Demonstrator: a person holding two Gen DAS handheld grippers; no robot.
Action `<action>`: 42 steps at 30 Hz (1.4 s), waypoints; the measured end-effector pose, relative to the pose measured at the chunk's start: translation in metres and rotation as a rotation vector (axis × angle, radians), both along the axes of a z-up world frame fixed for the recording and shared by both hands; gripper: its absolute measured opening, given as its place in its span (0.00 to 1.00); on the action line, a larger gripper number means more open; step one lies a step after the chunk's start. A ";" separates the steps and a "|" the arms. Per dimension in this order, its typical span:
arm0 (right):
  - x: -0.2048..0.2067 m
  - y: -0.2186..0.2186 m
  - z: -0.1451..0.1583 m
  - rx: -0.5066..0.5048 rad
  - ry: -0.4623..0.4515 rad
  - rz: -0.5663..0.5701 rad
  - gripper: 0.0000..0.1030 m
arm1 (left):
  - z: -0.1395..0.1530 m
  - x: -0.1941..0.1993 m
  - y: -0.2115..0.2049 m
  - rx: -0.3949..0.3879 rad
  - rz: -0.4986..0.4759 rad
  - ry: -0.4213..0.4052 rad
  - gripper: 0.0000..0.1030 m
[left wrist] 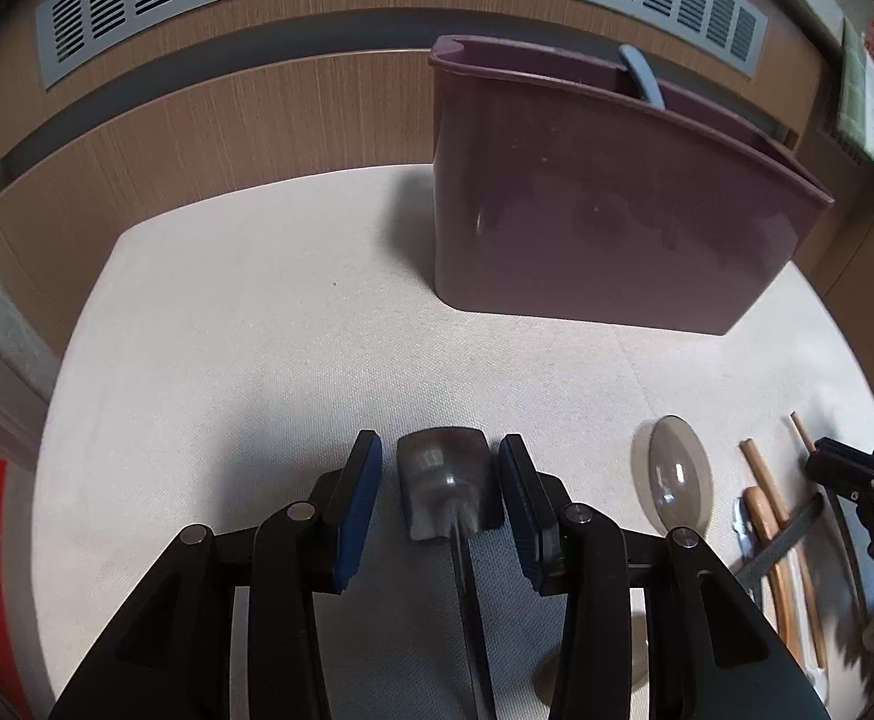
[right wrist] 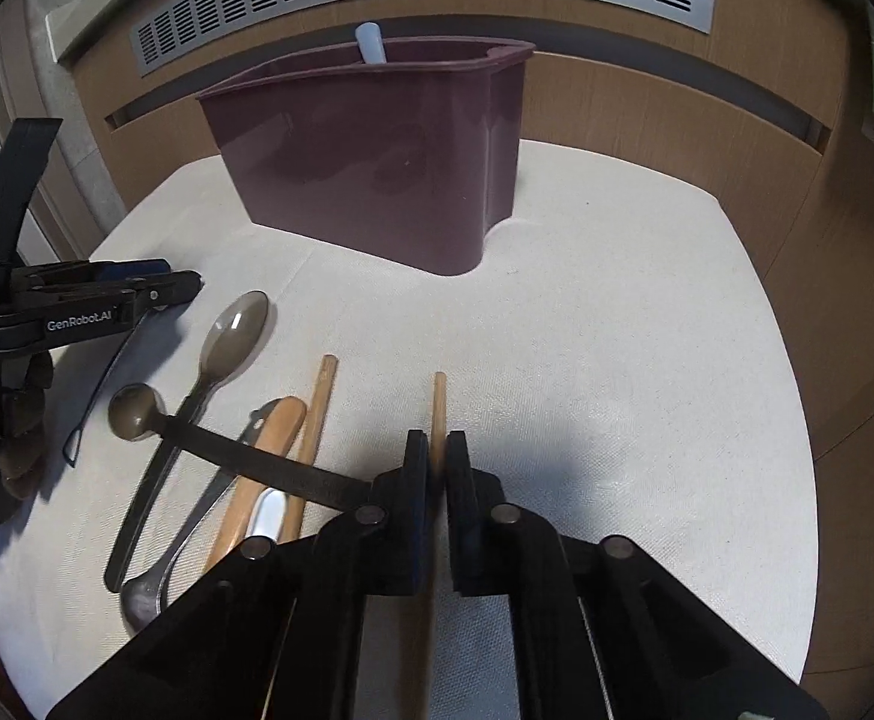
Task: Organize utensils
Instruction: 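Grasp the black spatula with the left tool while the right holds the chopstick, then lower the spatula and chopstick into the maroon caddy, opening both tools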
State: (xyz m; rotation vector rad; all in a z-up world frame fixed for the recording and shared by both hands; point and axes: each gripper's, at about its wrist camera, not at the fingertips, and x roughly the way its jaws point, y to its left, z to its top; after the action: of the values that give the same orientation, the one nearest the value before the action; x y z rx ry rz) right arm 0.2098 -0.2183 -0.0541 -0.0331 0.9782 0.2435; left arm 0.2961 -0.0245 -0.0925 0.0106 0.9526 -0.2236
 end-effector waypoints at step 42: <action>-0.056 -0.007 0.220 0.083 -0.526 -0.069 0.05 | 0.172 -0.080 0.043 -0.235 0.023 -0.341 0.04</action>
State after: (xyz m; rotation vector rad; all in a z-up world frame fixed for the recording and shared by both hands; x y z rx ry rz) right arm 0.1538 -0.2252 0.1659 0.0124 0.4446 0.1975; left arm 0.2162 0.0187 0.0792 -0.1735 0.5829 -0.3005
